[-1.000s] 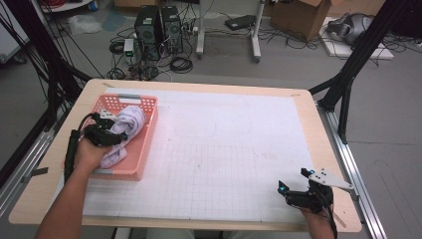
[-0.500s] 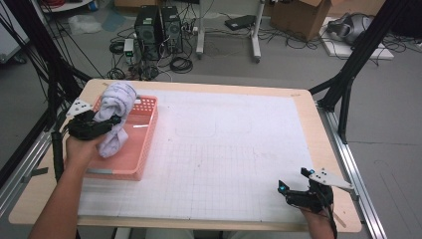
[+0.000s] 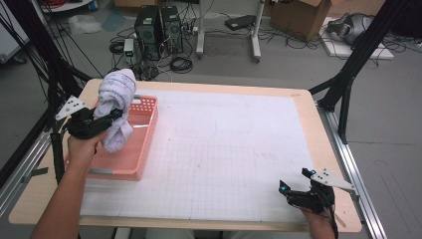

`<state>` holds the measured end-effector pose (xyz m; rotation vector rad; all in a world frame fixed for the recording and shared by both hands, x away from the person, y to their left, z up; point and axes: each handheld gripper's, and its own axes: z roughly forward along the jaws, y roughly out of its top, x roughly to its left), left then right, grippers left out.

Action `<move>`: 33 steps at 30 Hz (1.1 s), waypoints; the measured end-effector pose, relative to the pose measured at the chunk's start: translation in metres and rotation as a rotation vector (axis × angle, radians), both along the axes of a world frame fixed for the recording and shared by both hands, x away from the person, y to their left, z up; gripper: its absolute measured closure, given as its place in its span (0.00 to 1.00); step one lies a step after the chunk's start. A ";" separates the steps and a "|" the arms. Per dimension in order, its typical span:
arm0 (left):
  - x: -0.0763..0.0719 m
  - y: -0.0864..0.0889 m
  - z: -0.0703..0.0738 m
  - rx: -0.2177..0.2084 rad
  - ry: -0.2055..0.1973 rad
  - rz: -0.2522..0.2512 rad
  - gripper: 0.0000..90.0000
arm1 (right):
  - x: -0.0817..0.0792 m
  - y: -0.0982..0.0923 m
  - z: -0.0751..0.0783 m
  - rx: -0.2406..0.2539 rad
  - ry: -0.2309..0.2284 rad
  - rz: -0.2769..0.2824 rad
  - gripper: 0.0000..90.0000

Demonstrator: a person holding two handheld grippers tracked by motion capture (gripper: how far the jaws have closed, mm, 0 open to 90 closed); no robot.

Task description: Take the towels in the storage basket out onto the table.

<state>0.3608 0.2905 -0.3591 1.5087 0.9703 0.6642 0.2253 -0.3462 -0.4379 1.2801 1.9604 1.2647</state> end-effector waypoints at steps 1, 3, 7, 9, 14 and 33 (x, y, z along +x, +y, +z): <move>0.000 0.000 0.001 -0.005 -0.006 -0.004 0.61 | 0.000 0.000 0.000 0.002 0.002 -0.003 0.01; -0.002 -0.003 0.005 -0.022 -0.027 -0.017 0.61 | 0.000 0.001 0.001 0.000 -0.009 -0.001 0.01; -0.005 -0.010 0.015 -0.054 -0.076 -0.044 0.61 | 0.001 0.000 0.000 0.002 -0.005 -0.003 0.01; -0.006 -0.016 0.020 -0.058 -0.093 -0.064 0.61 | 0.001 0.000 0.000 0.003 -0.007 -0.002 0.01; -0.007 -0.033 0.032 -0.082 -0.121 -0.132 0.61 | 0.001 0.001 0.001 -0.002 -0.006 0.005 0.01; -0.009 -0.145 0.034 -0.084 -0.130 -0.393 0.61 | 0.002 0.004 0.001 -0.004 -0.012 0.015 0.01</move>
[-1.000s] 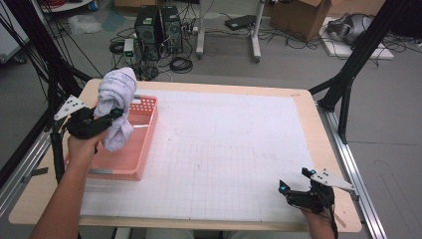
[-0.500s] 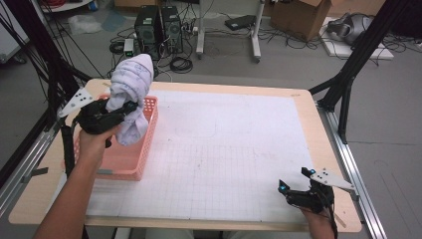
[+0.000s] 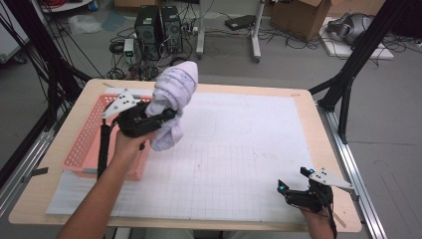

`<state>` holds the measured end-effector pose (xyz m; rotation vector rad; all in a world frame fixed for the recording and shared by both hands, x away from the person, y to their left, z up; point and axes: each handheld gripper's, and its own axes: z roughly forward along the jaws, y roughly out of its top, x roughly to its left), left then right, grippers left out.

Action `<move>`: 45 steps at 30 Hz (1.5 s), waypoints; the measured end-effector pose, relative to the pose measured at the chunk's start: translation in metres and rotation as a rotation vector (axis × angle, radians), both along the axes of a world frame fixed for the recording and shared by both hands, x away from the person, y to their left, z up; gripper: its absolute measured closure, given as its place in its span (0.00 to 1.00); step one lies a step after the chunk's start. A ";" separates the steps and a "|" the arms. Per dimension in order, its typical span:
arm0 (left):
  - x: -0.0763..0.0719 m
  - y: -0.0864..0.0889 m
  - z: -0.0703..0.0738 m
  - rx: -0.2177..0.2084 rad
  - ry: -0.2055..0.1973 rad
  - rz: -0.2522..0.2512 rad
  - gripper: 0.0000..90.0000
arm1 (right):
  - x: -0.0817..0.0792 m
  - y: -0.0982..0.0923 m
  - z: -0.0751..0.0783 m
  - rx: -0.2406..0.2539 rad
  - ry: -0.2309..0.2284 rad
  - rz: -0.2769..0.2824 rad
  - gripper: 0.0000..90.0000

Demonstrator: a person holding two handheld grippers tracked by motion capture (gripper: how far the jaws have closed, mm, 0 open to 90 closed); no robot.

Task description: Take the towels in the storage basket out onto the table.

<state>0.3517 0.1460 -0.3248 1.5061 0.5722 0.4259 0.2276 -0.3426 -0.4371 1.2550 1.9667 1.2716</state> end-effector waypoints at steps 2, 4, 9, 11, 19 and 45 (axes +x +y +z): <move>-0.001 -0.012 -0.004 0.010 0.004 -0.015 0.61 | -0.001 0.001 0.000 -0.003 -0.002 0.004 0.01; -0.002 -0.025 -0.010 0.036 0.008 -0.014 0.60 | -0.001 0.000 0.000 -0.005 -0.003 0.004 0.01; 0.001 -0.052 -0.031 0.047 0.056 -0.020 0.60 | 0.001 -0.002 -0.001 0.011 0.004 0.001 0.01; 0.002 -0.063 -0.040 0.058 0.073 -0.025 0.60 | 0.001 -0.001 -0.002 0.011 0.005 0.005 0.01; 0.009 -0.097 -0.072 0.107 0.161 -0.058 0.60 | 0.004 0.000 -0.002 0.011 0.009 0.012 0.01; 0.002 -0.094 -0.077 0.207 0.252 0.088 0.27 | 0.006 0.001 -0.003 0.003 0.021 0.009 0.01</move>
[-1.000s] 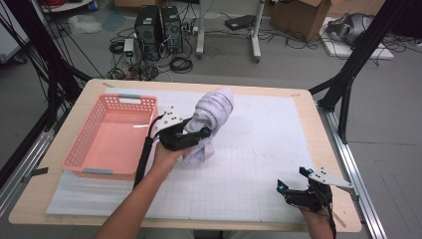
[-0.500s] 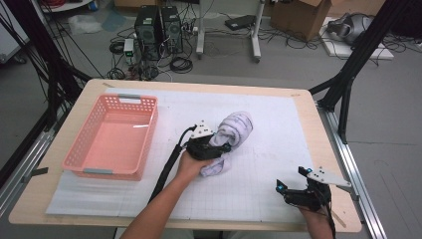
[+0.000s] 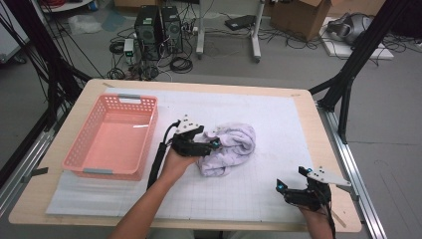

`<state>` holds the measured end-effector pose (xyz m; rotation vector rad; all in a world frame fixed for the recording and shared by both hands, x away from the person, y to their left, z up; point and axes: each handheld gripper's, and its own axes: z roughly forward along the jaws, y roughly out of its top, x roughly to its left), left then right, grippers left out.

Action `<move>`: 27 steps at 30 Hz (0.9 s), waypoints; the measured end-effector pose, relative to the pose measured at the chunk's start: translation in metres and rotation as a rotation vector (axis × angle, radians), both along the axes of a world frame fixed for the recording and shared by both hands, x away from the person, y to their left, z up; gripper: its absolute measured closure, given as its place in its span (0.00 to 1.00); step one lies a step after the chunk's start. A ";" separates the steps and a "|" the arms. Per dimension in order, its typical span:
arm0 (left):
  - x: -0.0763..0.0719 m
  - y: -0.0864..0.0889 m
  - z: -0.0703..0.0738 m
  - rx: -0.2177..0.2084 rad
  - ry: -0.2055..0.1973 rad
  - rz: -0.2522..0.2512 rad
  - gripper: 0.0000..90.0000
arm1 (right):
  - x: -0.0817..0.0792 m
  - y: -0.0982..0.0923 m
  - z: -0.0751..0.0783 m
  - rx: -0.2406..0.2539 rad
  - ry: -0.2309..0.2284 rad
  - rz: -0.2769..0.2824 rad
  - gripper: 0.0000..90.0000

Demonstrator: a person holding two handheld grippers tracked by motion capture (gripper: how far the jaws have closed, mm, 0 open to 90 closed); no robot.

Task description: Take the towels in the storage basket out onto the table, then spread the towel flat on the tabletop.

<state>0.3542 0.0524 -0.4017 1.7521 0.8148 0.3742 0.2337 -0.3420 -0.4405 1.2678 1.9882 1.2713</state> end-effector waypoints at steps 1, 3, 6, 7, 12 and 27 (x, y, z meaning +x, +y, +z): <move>-0.002 0.006 0.000 -0.004 0.004 0.009 0.27 | 0.000 0.000 0.000 0.001 0.000 -0.001 0.01; -0.004 0.016 -0.002 -0.004 0.008 0.021 0.27 | 0.001 0.000 0.000 0.005 0.001 -0.006 0.01; -0.008 0.027 -0.007 -0.016 0.023 0.034 0.27 | 0.003 -0.001 0.000 0.011 0.001 -0.013 0.01; -0.008 0.030 -0.008 -0.018 0.028 0.035 0.27 | 0.003 -0.001 0.000 0.013 0.002 -0.014 0.01; -0.010 0.035 -0.013 -0.017 0.030 0.050 0.27 | 0.006 0.002 -0.002 0.006 0.014 -0.005 0.01; -0.003 0.016 -0.011 -0.008 0.027 -0.015 0.34 | 0.005 0.004 0.000 0.011 0.018 -0.019 0.01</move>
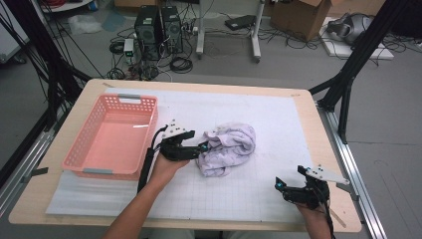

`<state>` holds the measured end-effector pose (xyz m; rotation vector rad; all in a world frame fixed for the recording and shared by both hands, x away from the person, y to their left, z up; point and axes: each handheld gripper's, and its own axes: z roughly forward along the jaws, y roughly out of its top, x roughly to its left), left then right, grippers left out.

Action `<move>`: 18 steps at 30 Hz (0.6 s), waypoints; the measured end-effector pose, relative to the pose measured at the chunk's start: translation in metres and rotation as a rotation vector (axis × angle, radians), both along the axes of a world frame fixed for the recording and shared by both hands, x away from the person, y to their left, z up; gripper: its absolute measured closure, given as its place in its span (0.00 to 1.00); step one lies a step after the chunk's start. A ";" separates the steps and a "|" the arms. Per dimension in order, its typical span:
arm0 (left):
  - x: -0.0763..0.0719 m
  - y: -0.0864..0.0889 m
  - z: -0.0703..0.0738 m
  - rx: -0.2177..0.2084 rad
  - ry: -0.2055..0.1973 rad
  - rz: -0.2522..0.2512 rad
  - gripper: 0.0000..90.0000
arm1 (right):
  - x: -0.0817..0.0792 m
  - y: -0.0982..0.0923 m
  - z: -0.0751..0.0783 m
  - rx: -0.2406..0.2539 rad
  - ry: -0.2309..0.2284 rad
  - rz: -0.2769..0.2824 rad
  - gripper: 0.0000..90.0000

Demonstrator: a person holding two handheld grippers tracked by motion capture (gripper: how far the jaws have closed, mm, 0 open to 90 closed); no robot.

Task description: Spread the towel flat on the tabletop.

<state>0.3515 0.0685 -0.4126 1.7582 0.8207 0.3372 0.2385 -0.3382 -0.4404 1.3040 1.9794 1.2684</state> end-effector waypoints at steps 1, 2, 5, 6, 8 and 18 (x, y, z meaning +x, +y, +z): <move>0.001 -0.002 0.001 -0.001 -0.005 -0.007 0.35 | 0.001 0.002 0.000 -0.003 0.003 0.007 0.01; 0.003 -0.005 0.002 0.007 -0.006 -0.015 0.36 | 0.002 0.003 0.000 -0.007 0.005 0.012 0.01; 0.009 -0.013 0.002 0.030 -0.001 -0.040 0.37 | 0.006 0.009 -0.002 -0.007 0.021 0.028 0.01; 0.010 -0.016 0.001 0.037 0.002 -0.049 0.38 | 0.008 0.011 -0.002 -0.007 0.022 0.036 0.01; 0.012 -0.023 0.000 0.042 0.000 -0.069 0.38 | 0.012 0.016 -0.003 -0.006 0.029 0.049 0.01; 0.016 -0.028 -0.011 0.117 -0.018 -0.093 0.92 | 0.032 0.045 -0.008 -0.023 0.099 0.161 0.25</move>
